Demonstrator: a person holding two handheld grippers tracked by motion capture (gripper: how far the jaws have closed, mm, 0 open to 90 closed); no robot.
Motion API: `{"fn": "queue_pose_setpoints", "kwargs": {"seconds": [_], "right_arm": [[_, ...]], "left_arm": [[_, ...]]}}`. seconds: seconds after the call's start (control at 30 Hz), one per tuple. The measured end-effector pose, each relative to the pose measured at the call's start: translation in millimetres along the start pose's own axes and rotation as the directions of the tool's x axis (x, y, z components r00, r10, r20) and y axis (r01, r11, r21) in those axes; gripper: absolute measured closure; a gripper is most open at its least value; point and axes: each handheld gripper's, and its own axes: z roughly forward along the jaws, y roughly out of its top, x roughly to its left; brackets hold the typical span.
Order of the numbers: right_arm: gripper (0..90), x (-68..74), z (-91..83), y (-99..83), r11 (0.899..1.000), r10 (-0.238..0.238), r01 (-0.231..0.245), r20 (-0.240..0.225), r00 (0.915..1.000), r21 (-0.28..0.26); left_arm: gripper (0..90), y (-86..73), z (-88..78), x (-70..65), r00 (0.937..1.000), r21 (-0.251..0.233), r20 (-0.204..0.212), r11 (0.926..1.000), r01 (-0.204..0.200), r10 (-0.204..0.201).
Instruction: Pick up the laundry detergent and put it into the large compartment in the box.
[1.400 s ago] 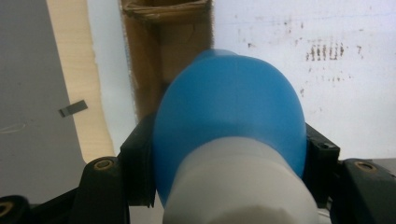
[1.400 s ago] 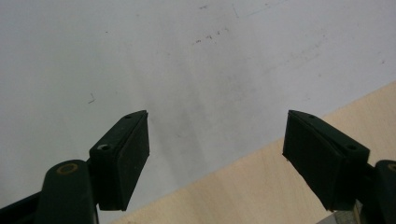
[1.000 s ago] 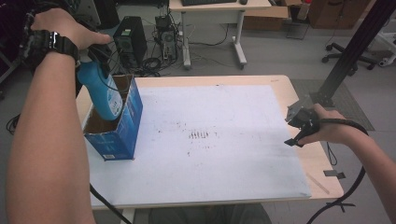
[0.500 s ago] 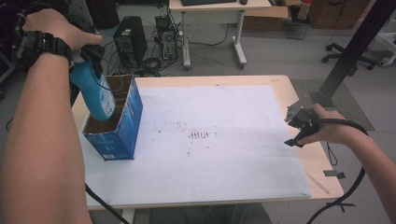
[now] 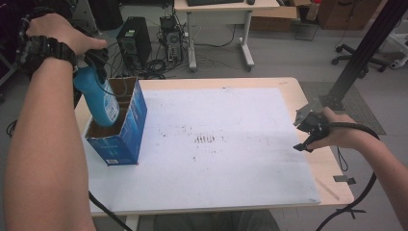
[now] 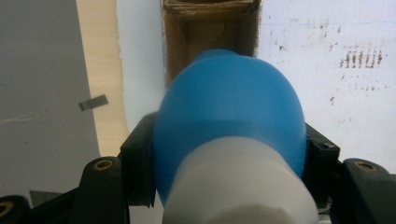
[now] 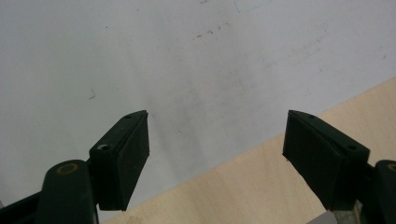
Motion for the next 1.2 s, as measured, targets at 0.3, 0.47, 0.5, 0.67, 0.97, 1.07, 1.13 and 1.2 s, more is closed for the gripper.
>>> {"fn": "queue_pose_setpoints", "kwargs": {"seconds": [0.3,0.47,0.5,0.67,0.97,1.07,1.13,1.2], "right_arm": [[23.0,0.8,0.8,0.5,1.000,0.001,-0.001,0.000,1.0000,0.002],[22.9,1.6,0.6,0.6,1.000,-0.003,0.003,0.000,1.0000,0.004],[22.9,1.6,0.6,0.5,1.000,-0.004,0.004,0.000,1.0000,0.003],[23.0,1.7,0.7,0.3,1.000,-0.004,0.004,0.001,1.0000,0.004],[22.9,1.8,3.8,-0.4,1.000,-0.001,0.002,-0.005,1.0000,0.004],[22.9,2.0,4.4,-0.6,1.000,-0.001,0.001,-0.006,1.0000,0.006],[23.0,2.0,4.8,-0.9,1.000,-0.002,0.002,-0.006,1.0000,0.006],[22.9,2.1,5.1,-1.2,1.000,-0.003,0.003,-0.007,1.0000,0.006]], "left_arm": [[37.6,1.1,9.5,0.8,1.0000,0.010,-0.004,0.9999,-0.002,0.002],[37.6,2.5,16.2,1.3,1.0000,0.016,-0.001,0.9999,-0.001,0.001],[37.6,2.9,18.0,1.4,1.0000,0.016,-0.001,0.9999,-0.001,0.001],[37.5,4.5,24.6,1.2,1.0000,0.022,-0.001,0.9998,-0.005,0.005],[37.5,8.0,41.7,1.3,1.0000,0.036,0.002,0.9993,-0.007,0.007],[37.6,8.7,44.8,1.1,1.0000,0.037,0.003,0.9993,-0.009,0.009],[37.6,9.4,48.8,1.0,0.9999,0.040,0.003,0.9991,-0.010,0.010],[37.6,9.8,51.4,1.3,0.9999,0.041,0.002,0.9991,-0.012,0.012]]}}
